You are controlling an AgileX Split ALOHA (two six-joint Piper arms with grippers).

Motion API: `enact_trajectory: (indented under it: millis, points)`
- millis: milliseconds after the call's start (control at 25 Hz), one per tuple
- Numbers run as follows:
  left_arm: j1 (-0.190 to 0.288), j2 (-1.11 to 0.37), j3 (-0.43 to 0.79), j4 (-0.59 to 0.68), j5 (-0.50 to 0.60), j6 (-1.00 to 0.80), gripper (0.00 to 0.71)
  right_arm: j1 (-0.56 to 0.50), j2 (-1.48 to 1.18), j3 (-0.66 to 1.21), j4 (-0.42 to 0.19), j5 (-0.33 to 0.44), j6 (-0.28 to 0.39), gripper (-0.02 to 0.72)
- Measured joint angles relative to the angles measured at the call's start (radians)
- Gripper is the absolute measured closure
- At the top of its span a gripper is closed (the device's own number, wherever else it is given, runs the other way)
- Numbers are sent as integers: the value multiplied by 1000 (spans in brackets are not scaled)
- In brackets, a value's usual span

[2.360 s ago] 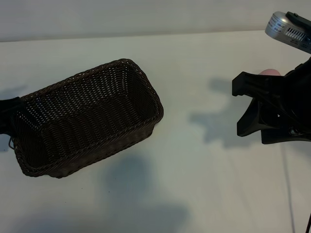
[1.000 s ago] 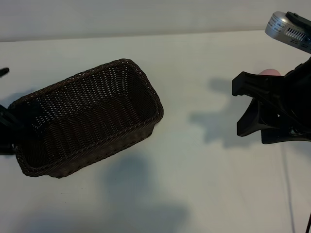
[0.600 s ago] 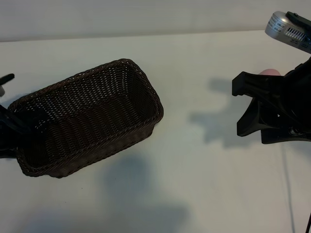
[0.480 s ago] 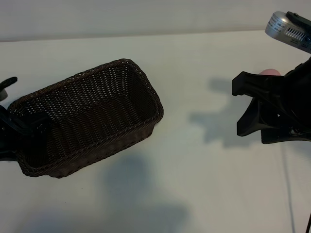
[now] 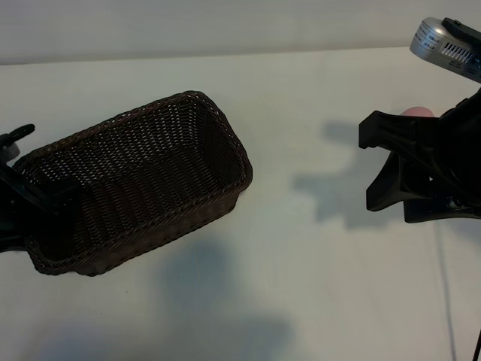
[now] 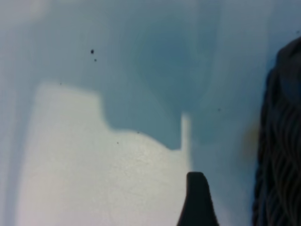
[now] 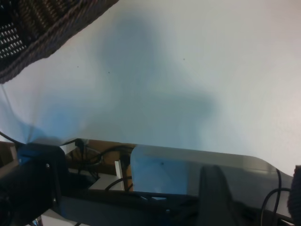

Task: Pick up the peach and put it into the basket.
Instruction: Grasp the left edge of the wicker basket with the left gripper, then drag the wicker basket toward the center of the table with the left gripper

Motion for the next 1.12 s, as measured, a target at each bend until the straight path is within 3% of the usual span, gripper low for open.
enact_trajectory:
  millis: [160, 320, 800, 1120]
  points:
    - [0, 5, 0, -17, -2, 1, 255, 0, 0, 0, 0, 0, 0, 310]
    - [0, 5, 0, -39, -6, 1, 375, 0, 0, 0, 0, 0, 0, 310]
    - [0, 5, 0, -48, -6, 17, 376, 0, 0, 0, 0, 0, 0, 310]
    - [2, 5, 0, -198, -13, 173, 376, 0, 0, 0, 0, 0, 0, 310]
